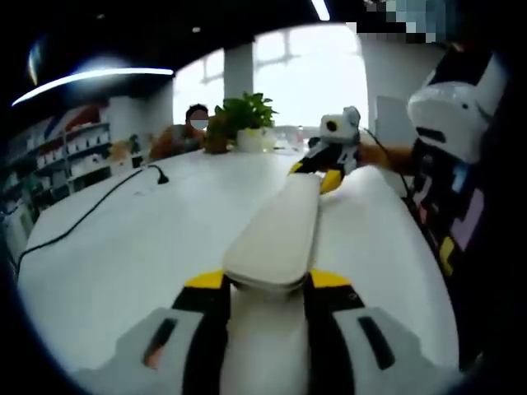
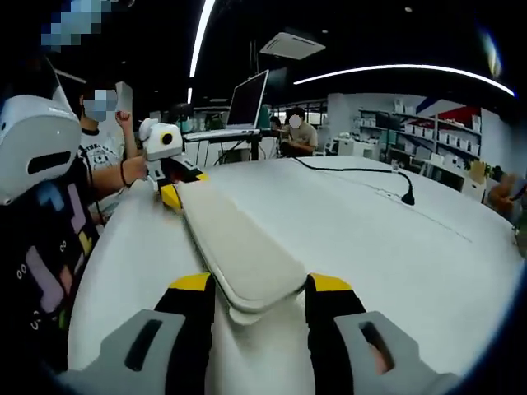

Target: Arrange the utensils inside the cutlery case until each visible utensil rests in its matching compartment.

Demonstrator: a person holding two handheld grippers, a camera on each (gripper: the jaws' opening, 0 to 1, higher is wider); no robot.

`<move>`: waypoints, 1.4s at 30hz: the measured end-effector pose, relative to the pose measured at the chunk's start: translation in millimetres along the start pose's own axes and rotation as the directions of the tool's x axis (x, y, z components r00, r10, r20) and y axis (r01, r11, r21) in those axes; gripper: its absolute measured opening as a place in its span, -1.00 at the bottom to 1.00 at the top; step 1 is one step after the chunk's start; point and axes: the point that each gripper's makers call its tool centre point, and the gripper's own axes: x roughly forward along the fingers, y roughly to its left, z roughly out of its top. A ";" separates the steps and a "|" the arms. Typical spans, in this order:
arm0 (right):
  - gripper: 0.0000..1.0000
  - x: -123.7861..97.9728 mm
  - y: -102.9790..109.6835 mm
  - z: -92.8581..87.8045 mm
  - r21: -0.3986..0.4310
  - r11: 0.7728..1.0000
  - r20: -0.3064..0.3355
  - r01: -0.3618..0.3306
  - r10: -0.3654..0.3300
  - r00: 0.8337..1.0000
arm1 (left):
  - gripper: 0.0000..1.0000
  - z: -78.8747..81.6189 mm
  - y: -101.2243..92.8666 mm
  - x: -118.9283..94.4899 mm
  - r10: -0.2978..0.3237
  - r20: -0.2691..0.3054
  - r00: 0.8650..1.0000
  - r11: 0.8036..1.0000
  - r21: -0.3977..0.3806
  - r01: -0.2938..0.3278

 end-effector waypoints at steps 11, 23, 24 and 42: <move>-0.11 -20.3 -25.9 8.4 -0.041 0.995 0.034 0.092 -0.091 0.995 | -0.24 26.4 17.1 31.4 0.009 0.013 1.000 0.999 0.042 -0.010; -0.10 -28.8 -54.0 -3.9 -0.074 0.985 0.025 0.155 -0.153 0.988 | -0.23 23.5 32.5 65.6 0.041 -0.067 0.997 0.999 0.032 -0.039; -0.10 -27.6 -56.3 -6.6 -0.082 0.984 0.011 0.155 -0.155 0.988 | -0.23 22.5 32.8 67.5 0.043 -0.073 0.996 0.999 0.033 -0.040; -0.10 -12.3 -70.8 -31.2 -0.011 0.993 -0.051 0.119 -0.119 0.992 | -0.22 5.1 44.4 78.1 0.048 -0.124 0.991 0.998 -0.035 -0.053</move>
